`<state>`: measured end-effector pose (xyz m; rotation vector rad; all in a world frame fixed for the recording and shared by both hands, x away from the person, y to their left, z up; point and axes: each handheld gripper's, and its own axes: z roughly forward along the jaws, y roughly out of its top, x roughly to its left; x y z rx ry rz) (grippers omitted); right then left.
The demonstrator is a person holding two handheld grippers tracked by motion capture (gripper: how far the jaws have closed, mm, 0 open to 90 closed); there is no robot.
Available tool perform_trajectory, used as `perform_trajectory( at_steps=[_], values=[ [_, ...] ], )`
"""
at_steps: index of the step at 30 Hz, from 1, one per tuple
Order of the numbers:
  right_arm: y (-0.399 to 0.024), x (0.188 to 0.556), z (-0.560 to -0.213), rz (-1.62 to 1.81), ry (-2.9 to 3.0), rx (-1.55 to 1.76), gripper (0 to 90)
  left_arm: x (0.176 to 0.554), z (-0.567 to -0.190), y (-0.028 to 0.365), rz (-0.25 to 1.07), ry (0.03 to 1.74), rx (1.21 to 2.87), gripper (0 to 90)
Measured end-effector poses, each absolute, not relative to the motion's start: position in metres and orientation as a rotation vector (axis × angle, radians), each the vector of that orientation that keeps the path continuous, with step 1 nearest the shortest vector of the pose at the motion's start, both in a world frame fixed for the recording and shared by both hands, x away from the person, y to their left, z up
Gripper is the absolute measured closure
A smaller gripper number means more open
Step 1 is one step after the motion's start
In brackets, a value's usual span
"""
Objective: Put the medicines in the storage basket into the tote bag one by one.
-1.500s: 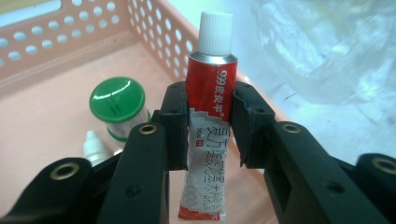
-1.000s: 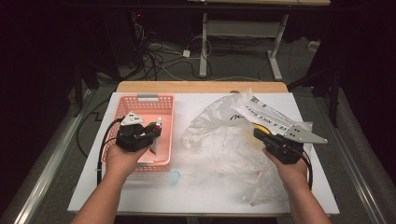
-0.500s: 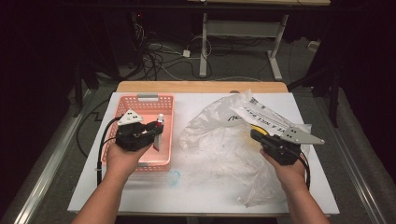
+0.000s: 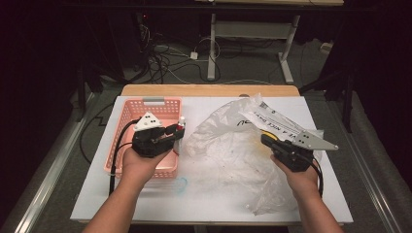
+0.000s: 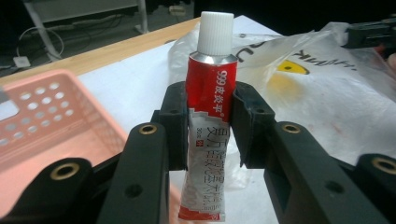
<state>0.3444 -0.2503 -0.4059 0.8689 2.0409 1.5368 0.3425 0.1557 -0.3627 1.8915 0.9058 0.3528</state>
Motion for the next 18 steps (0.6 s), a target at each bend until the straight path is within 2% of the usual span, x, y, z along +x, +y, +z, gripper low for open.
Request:
perform_trajectory(
  at_steps=[18],
  values=[
    [-0.249,0.345,-0.405,1.535,2.039,0.865,90.0,0.329,-0.361,0.104,0.293,0.766,1.907,66.9]
  ],
)
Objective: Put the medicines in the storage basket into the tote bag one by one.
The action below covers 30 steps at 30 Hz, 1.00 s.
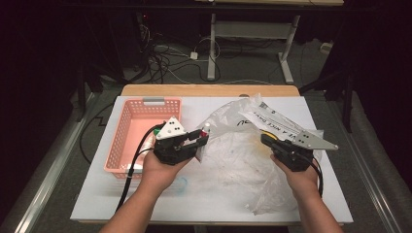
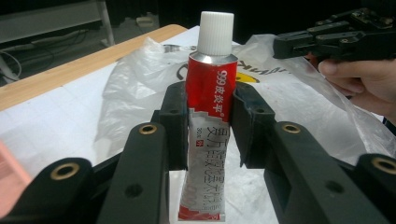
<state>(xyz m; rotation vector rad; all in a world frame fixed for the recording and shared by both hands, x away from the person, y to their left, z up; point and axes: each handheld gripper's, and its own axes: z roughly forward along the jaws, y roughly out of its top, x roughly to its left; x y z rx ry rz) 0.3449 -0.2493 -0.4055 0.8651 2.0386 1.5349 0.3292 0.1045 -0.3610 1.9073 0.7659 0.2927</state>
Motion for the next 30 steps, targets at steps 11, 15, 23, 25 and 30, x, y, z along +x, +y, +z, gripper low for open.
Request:
perform_trajectory(
  at_steps=[11,15,23,25,30],
  values=[
    [-0.245,0.345,-0.406,1.538,2.042,0.869,90.0,0.329,-0.376,0.071,0.249,0.714,1.939,66.9],
    [-0.243,0.345,-0.405,1.546,2.04,0.862,90.0,0.333,-0.381,0.065,0.245,0.724,1.958,66.9],
    [-0.234,0.343,-0.401,1.561,2.043,0.839,90.0,0.338,-0.387,0.056,0.247,0.728,1.973,66.9],
    [-0.233,0.344,-0.401,1.562,2.043,0.838,90.0,0.338,-0.39,0.052,0.252,0.724,1.984,66.9],
    [-0.23,0.345,-0.398,1.573,2.037,0.824,90.0,0.337,-0.398,0.041,0.266,0.718,2.012,66.9]
  ],
)
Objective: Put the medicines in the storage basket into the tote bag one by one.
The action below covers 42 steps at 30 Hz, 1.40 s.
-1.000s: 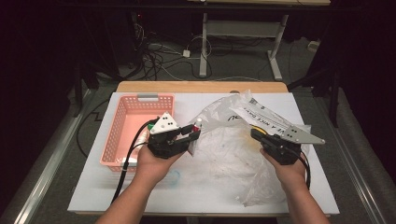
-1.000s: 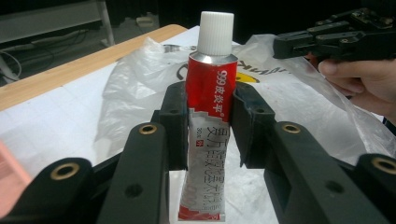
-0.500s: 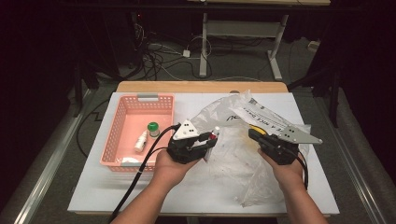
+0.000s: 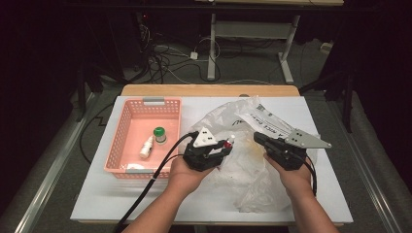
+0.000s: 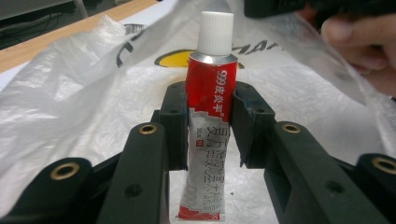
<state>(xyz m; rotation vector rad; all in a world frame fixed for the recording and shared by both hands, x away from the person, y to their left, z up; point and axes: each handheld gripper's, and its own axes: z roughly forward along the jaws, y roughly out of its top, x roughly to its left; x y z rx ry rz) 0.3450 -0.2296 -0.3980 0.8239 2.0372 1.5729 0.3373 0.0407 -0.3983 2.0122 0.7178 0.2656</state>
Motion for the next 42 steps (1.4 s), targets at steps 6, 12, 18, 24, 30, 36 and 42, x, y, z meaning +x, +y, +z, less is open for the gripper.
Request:
perform_trajectory(
  at_steps=[6,12,18,24,30,36,42],
  values=[
    [-0.228,0.346,-0.397,1.581,2.028,0.823,90.0,0.34,-0.409,0.026,0.269,0.718,2.02,66.9],
    [-0.23,0.347,-0.397,1.584,2.021,0.827,90.0,0.347,-0.418,0.01,0.277,0.738,2.024,66.8],
    [-0.234,0.348,-0.396,1.596,2.01,0.838,90.0,0.356,-0.429,-0.005,0.303,0.762,2.033,66.8],
    [-0.236,0.348,-0.395,1.6,2.001,0.836,90.0,0.367,-0.441,-0.019,0.318,0.792,2.032,66.7],
    [-0.239,0.349,-0.396,1.608,1.995,0.846,90.0,0.379,-0.45,-0.029,0.32,0.822,2.025,66.5],
    [-0.243,0.35,-0.396,1.612,1.988,0.852,90.0,0.383,-0.452,-0.029,0.255,0.841,2.015,53.7],
    [-0.245,0.349,-0.397,1.605,1.991,0.854,90.0,0.369,-0.446,-0.02,0.224,0.799,2.02,44.3]
  ],
)
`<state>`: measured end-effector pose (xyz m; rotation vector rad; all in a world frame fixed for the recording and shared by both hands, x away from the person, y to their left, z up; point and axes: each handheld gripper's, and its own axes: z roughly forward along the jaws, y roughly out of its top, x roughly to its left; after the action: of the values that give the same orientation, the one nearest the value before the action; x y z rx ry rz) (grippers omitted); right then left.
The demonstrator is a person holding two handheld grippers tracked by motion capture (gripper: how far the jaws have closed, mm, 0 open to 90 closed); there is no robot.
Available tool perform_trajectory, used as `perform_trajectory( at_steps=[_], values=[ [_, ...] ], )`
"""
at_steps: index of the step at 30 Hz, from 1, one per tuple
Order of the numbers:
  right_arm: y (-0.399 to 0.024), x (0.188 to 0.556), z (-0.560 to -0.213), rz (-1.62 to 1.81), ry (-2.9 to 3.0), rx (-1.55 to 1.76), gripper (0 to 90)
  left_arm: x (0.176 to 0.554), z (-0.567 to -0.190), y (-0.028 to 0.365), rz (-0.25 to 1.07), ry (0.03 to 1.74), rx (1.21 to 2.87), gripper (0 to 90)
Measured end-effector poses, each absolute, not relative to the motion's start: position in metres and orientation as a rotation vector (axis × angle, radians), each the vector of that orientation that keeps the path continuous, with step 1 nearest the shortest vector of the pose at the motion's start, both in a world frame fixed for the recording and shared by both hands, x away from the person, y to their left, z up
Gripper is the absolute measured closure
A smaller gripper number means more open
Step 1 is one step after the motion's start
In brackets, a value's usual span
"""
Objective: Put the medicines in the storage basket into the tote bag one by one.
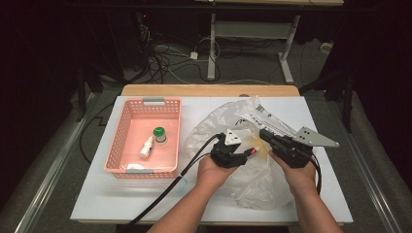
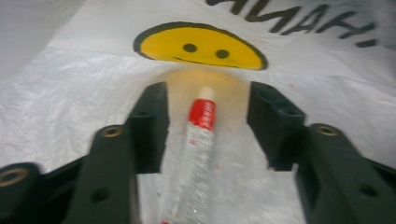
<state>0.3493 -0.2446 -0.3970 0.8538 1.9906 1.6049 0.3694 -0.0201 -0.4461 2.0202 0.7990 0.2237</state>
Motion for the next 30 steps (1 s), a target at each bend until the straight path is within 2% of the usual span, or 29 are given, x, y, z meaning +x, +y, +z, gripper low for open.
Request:
perform_trajectory(
  at_steps=[5,11,20,30],
  values=[
    [-0.246,0.348,-0.398,1.598,1.996,0.848,90.0,0.359,-0.443,-0.003,0.172,0.779,2.0,39.0],
    [-0.245,0.347,-0.399,1.595,2.001,0.856,90.0,0.348,-0.442,0.013,0.116,0.768,2.007,27.4],
    [-0.244,0.345,-0.399,1.582,2.008,0.84,90.0,0.331,-0.435,0.033,0.116,0.79,2.005,0.0],
    [-0.243,0.344,-0.399,1.569,2.012,0.831,90.0,0.311,-0.428,0.059,0.116,0.775,1.986,0.0]
  ],
)
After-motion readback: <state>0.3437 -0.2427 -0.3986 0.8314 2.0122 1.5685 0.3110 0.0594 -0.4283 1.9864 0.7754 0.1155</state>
